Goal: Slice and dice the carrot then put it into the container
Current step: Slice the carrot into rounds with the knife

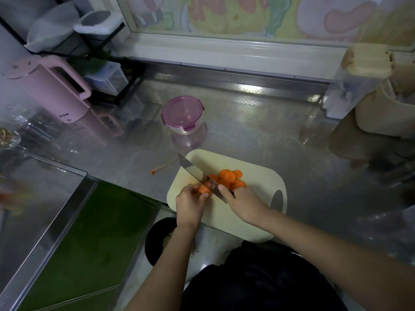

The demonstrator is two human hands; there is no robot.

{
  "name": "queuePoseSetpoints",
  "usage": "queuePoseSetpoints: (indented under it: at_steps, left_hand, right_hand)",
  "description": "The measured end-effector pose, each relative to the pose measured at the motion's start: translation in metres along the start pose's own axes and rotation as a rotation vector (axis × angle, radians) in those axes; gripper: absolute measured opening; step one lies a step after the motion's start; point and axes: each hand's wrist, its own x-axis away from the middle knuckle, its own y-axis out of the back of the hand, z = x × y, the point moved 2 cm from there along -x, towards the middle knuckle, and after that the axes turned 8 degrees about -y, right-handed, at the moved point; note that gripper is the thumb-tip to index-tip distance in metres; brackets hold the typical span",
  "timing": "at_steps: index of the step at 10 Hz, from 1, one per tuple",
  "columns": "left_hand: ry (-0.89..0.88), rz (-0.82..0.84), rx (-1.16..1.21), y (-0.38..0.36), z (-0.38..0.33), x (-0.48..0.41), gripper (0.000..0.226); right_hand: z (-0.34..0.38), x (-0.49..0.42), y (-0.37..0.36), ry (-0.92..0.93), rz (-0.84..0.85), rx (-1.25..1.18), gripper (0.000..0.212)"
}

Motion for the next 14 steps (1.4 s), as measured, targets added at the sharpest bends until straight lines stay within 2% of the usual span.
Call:
queuePoseSetpoints:
  at_steps: [2, 3, 4, 5, 6, 8, 9, 10, 14]
  left_hand:
    - [-0.009, -0.014, -0.019, 0.000, -0.002, 0.000, 0.024]
    - [-0.006, -0.017, -0.035, 0.000, -0.003, 0.000, 0.026]
    - [-0.013, -0.008, -0.064, -0.001, -0.004, -0.001, 0.028]
    - [0.000, 0.006, -0.077, -0.001, -0.004, -0.005, 0.030]
    - [-0.005, 0.005, -0.106, 0.000, -0.006, -0.008, 0.031]
    - [-0.025, 0.003, -0.110, -0.001, -0.005, -0.006, 0.020]
    - [-0.059, -0.012, -0.118, 0.000, -0.006, -0.007, 0.019]
    - [-0.081, 0.006, -0.117, 0.000, -0.005, -0.007, 0.017]
    - [0.029, 0.038, -0.104, 0.004, -0.007, -0.012, 0.024]
  right_hand:
    - [-0.001, 0.002, 0.001, -0.024, 0.008, 0.016, 0.060]
    - [0.002, 0.007, 0.000, -0.026, 0.050, 0.043, 0.047]
    - [0.001, 0.003, -0.008, -0.049, 0.033, -0.001, 0.043]
    - [0.004, -0.005, -0.016, -0.150, 0.032, -0.019, 0.049]
    - [0.018, -0.004, -0.012, -0.113, -0.001, -0.017, 0.044]
    - [0.037, -0.021, -0.018, -0.126, 0.026, 0.176, 0.056]
    - [0.040, -0.027, -0.019, -0.069, -0.001, 0.188, 0.041]
    - [0.041, -0.035, -0.020, -0.107, 0.033, 0.208, 0.049]
    - [0.053, -0.028, -0.001, -0.175, 0.091, 0.177, 0.044]
